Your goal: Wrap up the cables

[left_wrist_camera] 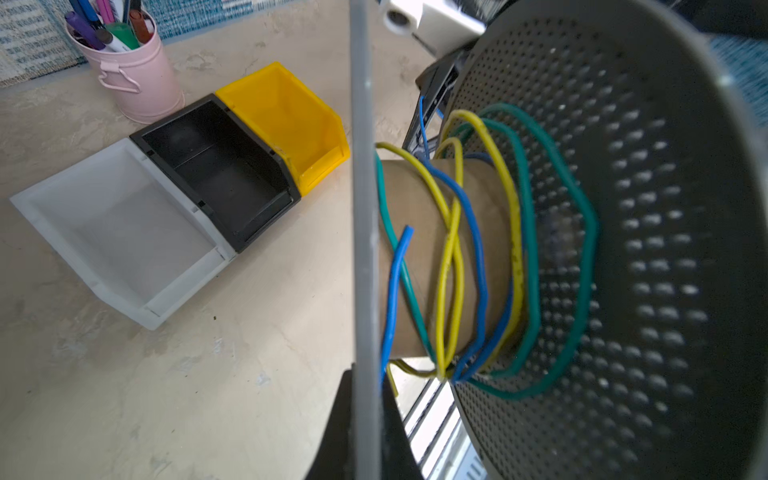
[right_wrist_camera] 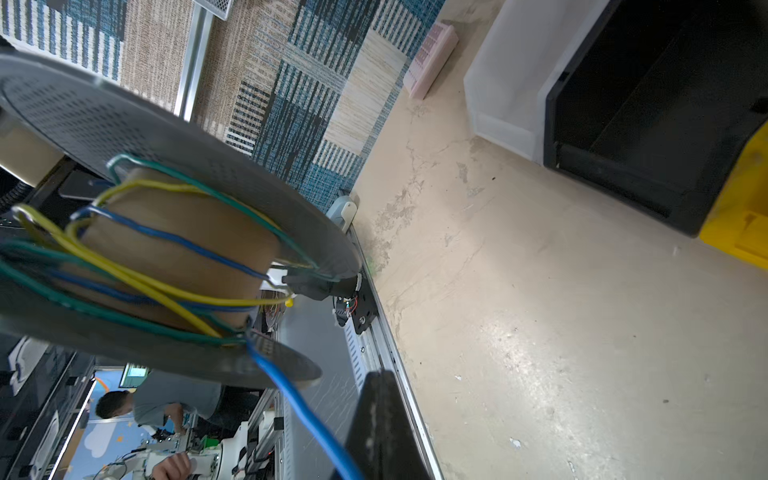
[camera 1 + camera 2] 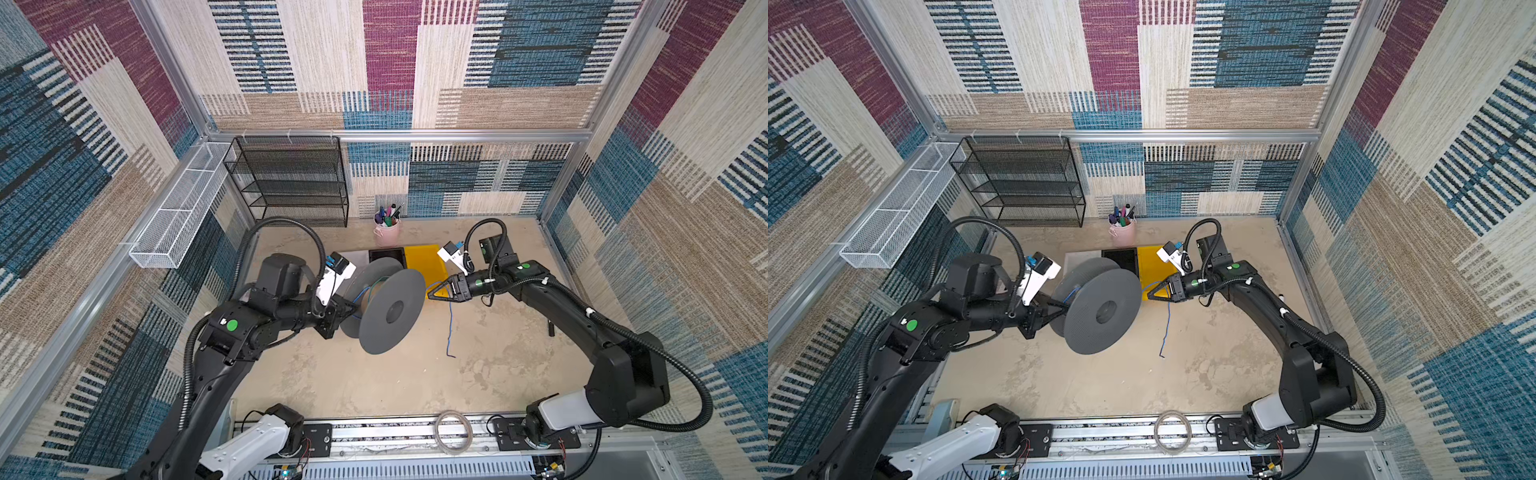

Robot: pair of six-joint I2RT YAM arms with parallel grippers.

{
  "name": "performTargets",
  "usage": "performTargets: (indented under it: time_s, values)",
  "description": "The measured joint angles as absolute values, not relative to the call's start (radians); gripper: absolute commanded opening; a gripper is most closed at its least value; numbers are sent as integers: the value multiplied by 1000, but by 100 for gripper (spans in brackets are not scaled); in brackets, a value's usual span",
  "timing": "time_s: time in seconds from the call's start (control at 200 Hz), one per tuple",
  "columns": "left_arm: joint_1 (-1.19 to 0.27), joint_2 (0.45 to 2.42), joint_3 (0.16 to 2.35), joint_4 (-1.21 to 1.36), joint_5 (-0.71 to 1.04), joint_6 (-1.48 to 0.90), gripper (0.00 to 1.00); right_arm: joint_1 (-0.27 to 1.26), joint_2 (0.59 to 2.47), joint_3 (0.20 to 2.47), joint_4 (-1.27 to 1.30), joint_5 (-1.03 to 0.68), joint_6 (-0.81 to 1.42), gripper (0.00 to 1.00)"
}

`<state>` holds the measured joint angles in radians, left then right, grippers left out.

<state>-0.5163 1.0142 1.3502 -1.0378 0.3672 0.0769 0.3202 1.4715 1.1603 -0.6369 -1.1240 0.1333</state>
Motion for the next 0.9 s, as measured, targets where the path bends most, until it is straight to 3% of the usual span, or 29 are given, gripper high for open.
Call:
performTargets:
  time_s: [0.29, 0.471, 0.896]
  values:
    - [-746, 1056, 1316, -1032, -3, 152, 0, 318, 1475, 1197, -715, -1159, 128, 0]
    - [-813, 1127, 1305, -1008, -205, 178, 0, 321, 1460, 1184, -662, -1255, 187, 1]
    - [-841, 1232, 1345, -967, -343, 211, 0, 367, 1364, 1112, -398, -1392, 425, 11]
